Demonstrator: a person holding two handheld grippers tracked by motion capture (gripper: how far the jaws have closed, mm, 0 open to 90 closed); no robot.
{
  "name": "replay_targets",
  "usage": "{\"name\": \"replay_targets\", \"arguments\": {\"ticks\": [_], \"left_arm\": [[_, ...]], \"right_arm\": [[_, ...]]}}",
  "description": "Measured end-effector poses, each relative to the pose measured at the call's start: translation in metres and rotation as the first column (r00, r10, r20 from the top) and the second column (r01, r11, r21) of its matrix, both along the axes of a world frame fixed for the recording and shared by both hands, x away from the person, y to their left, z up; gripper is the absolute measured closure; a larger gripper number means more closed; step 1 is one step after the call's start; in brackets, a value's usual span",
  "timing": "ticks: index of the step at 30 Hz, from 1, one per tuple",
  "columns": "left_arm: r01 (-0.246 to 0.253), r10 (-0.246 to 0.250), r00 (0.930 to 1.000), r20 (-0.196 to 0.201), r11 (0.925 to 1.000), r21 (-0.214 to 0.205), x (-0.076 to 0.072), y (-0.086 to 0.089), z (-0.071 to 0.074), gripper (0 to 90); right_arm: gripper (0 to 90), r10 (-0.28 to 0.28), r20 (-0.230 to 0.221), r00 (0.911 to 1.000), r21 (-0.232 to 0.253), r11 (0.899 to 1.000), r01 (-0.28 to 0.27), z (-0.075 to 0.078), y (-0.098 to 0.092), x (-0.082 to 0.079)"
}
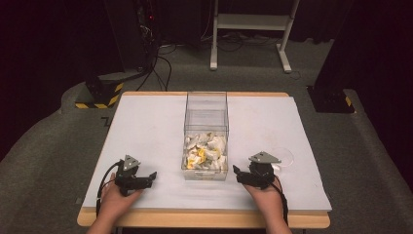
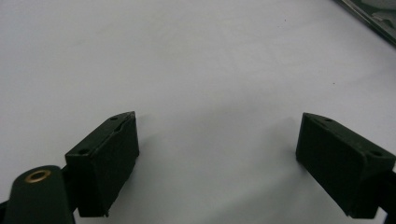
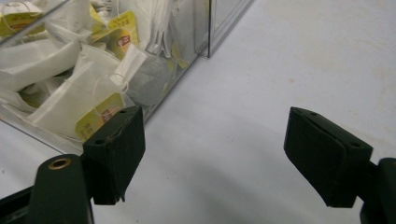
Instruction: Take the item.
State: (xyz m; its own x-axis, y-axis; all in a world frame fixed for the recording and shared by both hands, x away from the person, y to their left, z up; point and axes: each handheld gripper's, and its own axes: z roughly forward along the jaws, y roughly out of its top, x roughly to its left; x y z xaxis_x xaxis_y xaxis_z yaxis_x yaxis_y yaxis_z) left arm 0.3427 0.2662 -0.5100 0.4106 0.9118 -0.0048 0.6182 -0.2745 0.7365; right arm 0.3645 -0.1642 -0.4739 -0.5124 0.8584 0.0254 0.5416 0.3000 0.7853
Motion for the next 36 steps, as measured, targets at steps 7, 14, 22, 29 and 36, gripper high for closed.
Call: {"name": "replay_targets", "arguments": {"ticks": [7, 14, 22, 29, 36], "left_arm": [[-0.001, 0.001, 1.0, 0.0, 1.0, 0.0, 0.0, 0.0, 0.0, 13.6], [-0.001, 0.001, 1.0, 0.0, 1.0, 0.001, 0.0, 0.0, 0.0, 13.6], [0.0, 0.0, 1.0, 0.0, 1.0, 0.0, 0.0, 0.0, 0.0, 13.6], [0.0, 0.0, 1.0, 0.0, 1.0, -0.001, 0.0, 0.0, 0.0, 13.6], [0.0, 0.0, 1.0, 0.0, 1.0, -0.001, 0.0, 0.0, 0.0, 13.6]], "right_arm": [[22.0, 0.017, 0.032, 0.9994, 0.009, 1.0, -0.017, 0.007, 0.0, -0.003], [24.1, 0.025, 0.047, 0.9986, 0.016, 1.0, -0.026, 0.012, 0.0, -0.006], [27.2, 0.02, 0.072, 0.9972, 0.02, 1.0, -0.021, 0.019, 0.0, -0.009], [30.2, 0.005, 0.092, 0.9957, 0.018, 1.0, -0.007, 0.027, -0.001, -0.012], [31.2, 0.003, 0.106, 0.9944, 0.026, 1.0, -0.005, 0.034, -0.001, -0.013]]}}
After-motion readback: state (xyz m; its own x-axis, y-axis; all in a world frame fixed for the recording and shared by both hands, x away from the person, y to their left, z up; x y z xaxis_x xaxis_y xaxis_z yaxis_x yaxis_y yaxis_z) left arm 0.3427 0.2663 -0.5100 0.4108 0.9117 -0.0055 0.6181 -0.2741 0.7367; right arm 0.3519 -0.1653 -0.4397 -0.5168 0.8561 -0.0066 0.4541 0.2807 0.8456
